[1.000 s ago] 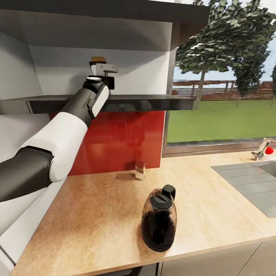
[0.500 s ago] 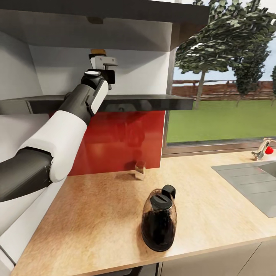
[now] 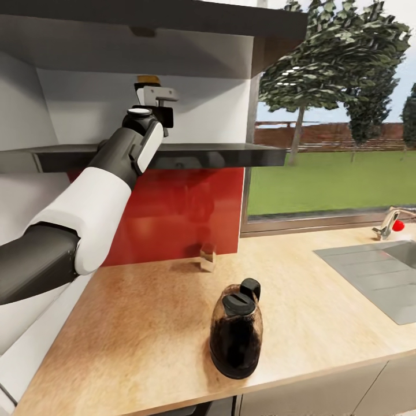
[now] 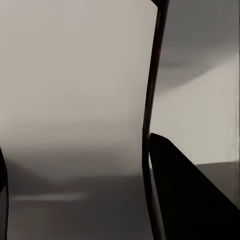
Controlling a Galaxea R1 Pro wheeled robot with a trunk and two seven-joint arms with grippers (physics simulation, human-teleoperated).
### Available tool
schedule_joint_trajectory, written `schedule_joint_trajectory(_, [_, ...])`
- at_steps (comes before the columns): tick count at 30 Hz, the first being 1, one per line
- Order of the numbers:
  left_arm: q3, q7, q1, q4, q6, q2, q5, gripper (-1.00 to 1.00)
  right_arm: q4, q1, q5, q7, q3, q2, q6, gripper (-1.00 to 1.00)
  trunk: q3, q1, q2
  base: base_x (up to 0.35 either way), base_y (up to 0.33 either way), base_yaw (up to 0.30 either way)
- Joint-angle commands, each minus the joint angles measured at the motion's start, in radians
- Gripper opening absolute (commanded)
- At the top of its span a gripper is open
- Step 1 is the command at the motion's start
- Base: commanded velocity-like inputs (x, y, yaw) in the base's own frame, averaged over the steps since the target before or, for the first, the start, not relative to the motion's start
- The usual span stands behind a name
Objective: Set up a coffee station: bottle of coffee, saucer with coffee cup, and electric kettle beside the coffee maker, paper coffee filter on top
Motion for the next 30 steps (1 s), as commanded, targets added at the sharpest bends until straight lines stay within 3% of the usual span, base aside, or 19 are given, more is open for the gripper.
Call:
schedule_joint_trajectory(1, [-0.006, 0.008, 0.0, -0.001, 0.004, 0.001, 0.008, -1.0, 0.001, 0.0, -0.005, -0.004, 0.007, 0.0, -0.002, 1.0, 0.0, 0.0, -0.001, 0.0, 0.0, -0.217])
schedule_joint_trajectory(12, [-0.008, 0.012, 0.017, -0.003, 0.004, 0.0, 0.008, -1.0, 0.001, 0.0, -0.018, -0.003, 0.009, 0.0, -0.002, 1.0, 0.01, 0.0, -0.001, 0.0, -0.027, -0.248])
schedule_joint_trajectory(30, [-0.008, 0.014, 0.018, -0.003, 0.004, 0.0, 0.008, -1.0, 0.002, 0.0, -0.018, -0.002, 0.01, 0.0, -0.002, 1.0, 0.023, 0.0, -0.001, 0.0, -0.251, -0.256])
